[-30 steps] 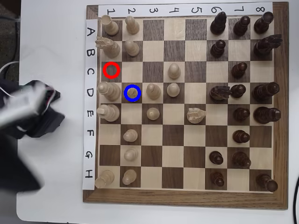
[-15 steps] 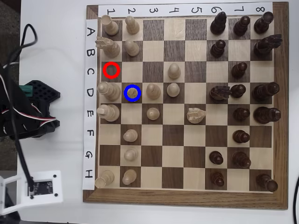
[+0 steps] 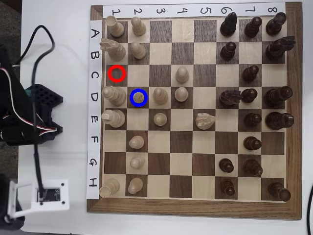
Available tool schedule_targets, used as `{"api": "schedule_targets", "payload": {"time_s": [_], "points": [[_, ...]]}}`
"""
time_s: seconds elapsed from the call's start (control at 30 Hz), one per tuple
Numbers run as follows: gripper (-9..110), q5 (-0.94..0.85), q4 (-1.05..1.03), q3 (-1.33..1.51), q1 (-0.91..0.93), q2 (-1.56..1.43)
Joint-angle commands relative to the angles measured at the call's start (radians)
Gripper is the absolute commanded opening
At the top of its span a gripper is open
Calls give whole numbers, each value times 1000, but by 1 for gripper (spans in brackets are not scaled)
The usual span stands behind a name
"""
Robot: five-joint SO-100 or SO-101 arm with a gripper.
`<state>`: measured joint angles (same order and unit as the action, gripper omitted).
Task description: Move the piece to destination
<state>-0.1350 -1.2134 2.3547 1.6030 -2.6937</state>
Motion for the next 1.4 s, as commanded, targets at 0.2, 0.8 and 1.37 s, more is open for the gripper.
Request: {"api": "schedule_targets", "payload": {"time_s": [0.2, 0.8, 1.37], "points": [[0, 2, 140, 259, 6, -147], [0, 5, 225, 670, 41, -485], [0, -14, 124, 770, 77, -732]]}}
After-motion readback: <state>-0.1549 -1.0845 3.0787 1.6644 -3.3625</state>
